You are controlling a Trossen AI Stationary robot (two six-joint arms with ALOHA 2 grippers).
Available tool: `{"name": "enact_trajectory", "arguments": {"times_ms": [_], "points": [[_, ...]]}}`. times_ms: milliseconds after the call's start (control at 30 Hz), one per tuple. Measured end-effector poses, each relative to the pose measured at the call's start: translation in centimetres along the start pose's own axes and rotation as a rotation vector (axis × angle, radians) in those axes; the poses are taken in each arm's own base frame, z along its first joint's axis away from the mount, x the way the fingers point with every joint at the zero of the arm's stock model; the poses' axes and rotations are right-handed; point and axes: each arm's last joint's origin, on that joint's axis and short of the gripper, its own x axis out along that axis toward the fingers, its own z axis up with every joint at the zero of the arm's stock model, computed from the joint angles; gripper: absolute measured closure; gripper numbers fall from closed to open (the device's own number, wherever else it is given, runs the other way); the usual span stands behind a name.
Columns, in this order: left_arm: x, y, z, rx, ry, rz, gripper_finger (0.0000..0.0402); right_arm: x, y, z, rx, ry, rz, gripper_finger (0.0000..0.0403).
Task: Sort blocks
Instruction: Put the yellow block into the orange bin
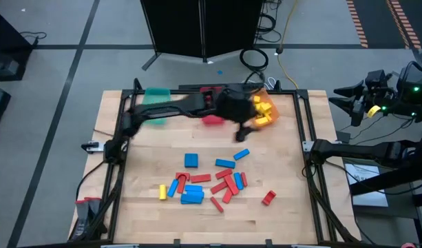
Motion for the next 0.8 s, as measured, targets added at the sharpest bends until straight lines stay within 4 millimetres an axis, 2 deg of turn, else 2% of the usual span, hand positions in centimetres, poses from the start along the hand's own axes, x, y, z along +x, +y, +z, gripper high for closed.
{"name": "enact_trajectory", "arguments": {"times_ms": [67,133,267,400,500,667,733,800], "points": [[-3.4,-1.9,0.6,-0.014,0.123,-0.068,0.0126,0.0,0.0,0.0,0.0,0.0,0.0,0.0206],[-6.2,-3.5,0.7,-0.11,0.251,-0.105,0.0126,0.0,0.0,0.0,-0.001,0.0,0.0,0.0206],[-10.5,-7.2,0.1,-0.337,0.536,-0.104,0.0126,0.0,0.0,0.0,-0.004,0.0,0.0,0.0206],[-13.2,-11.6,-0.2,-0.251,0.734,-0.08,0.0126,0.0,0.0,0.0,-0.024,0.0,-0.001,0.0206],[-14.1,-14.6,-0.6,-0.113,0.789,-0.114,0.0126,0.0,0.0,0.0,-0.031,-0.001,-0.004,0.0206],[-13.6,-19.6,-2.0,0.08,0.848,-0.234,0.0126,0.0,0.0,0.0,-0.029,0.0,-0.002,0.0206],[-13.1,-21.1,-3.1,0.138,0.889,-0.285,0.0126,0.0,0.0,0.0,-0.029,0.0,0.0,0.0206],[-13.3,-21.9,-4.4,0.169,0.948,-0.307,0.0126,0.0,0.0,0.0,-0.03,0.0,0.0,0.0206]]}}
